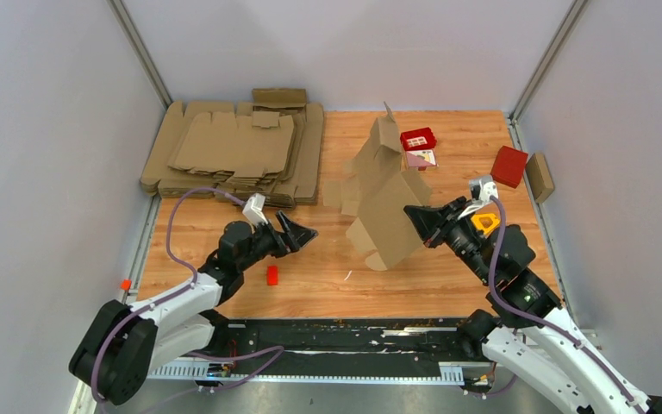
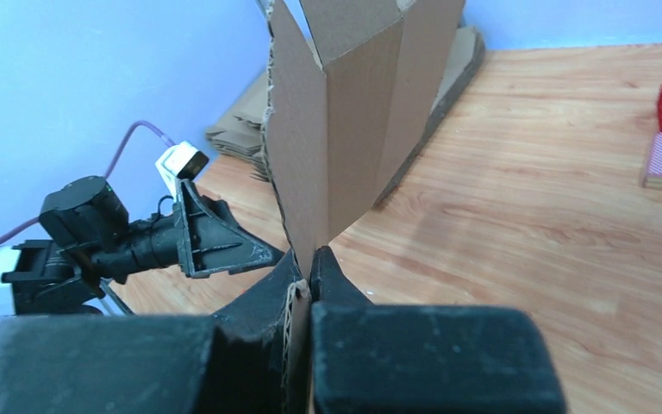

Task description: Fold the paper box

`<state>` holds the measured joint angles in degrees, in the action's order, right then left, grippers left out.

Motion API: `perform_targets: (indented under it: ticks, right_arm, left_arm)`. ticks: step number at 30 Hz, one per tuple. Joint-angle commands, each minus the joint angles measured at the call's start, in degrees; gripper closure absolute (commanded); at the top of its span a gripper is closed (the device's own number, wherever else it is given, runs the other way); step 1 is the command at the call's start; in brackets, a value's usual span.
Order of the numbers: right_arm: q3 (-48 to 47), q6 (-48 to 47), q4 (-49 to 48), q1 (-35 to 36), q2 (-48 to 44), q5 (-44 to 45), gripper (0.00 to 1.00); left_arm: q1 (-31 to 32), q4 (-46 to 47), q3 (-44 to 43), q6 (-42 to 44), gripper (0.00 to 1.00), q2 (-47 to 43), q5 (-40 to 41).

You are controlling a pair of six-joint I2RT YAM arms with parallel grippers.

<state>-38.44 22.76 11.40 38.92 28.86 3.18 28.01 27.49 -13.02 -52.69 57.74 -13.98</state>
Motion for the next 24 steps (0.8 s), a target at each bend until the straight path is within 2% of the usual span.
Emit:
perform_targets:
  ticks: [1, 7, 12, 15, 16, 17, 18, 19, 20, 21, 22, 23, 24]
  right_arm:
    - [-2.8, 1.9, -5.2, -0.1, 1.0, -5.2, 1.00]
    - [-3.1, 1.3, -6.4, -0.1, 0.9, -8.5, 1.00]
    - [-3.0, 0.8, -6.8, 0.0, 0.4, -10.6, 1.00]
    - [-2.5, 0.5, -6.9, -0.1, 0.0, -12.0, 1.00]
    - [-2.2, 0.4, -6.6, -0.1, -0.3, -12.0, 1.00]
    - [-1.8, 0.4, -6.5, -0.1, -0.8, -11.8, 1.00]
    - [-1.3, 0.3, -6.2, -0.1, -1.4, -11.5, 1.00]
    - [-0.9, 0.3, -5.9, -0.1, -1.9, -11.1, 0.95]
    - [-0.5, 0.0, -5.0, 0.0, -2.4, -10.9, 0.67]
    - [-0.1, -0.2, -3.9, 0.0, -2.9, -10.2, 0.42]
    - [0.1, -0.3, -2.0, -0.1, -3.3, -8.8, 0.18]
    - [0.1, -0.5, 0.1, -0.1, -3.7, -6.9, 0.04]
    - [0.0, -0.6, 2.8, 0.0, -4.2, -4.4, 0.01]
  left_arm:
    - [-0.2, 12.9, -2.9, -8.6, 0.00, 1.2, -2.9]
    - [0.1, 31.6, -1.8, -16.6, 0.00, 7.0, -4.0]
    - [0.1, 31.7, -4.0, -17.7, 0.02, 10.6, -2.5]
    - [0.1, 32.5, -5.7, -18.1, 0.15, 13.9, -2.4]
    - [0.1, 32.3, -6.5, -18.1, 0.22, 14.9, -2.5]
    - [0.1, 32.6, -7.1, -18.0, 0.31, 15.9, -2.5]
    - [0.0, 33.3, -7.4, -17.6, 0.46, 16.7, -2.5]
    - [-0.1, 34.5, -7.7, -16.7, 0.63, 17.2, -2.5]
    - [-0.3, 34.8, -8.1, -15.0, 0.82, 17.3, -2.7]
    - [-0.8, 33.0, -9.1, -12.6, 0.93, 17.0, -3.4]
    - [-1.2, 28.4, -10.6, -9.9, 0.99, 16.4, -4.1]
    - [-1.6, 22.7, -13.3, -6.6, 1.00, 15.4, -4.6]
    - [-1.7, 15.0, -16.1, -1.7, 1.00, 14.2, -4.7]
